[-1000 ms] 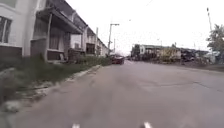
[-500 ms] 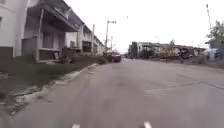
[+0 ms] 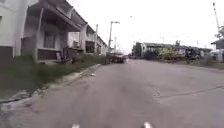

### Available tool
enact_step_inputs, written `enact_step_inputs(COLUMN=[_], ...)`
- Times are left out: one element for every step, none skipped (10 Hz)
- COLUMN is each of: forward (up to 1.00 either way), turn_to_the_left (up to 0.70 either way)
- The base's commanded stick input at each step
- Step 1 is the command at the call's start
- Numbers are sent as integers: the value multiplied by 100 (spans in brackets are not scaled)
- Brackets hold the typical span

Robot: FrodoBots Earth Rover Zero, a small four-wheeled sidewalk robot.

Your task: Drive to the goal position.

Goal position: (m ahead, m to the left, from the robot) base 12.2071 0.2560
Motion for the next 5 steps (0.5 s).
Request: enact_step_inputs(forward=[70, 70, 70, 70, 70], turn_to_the_left=[1, 4, 8, -10, -18])
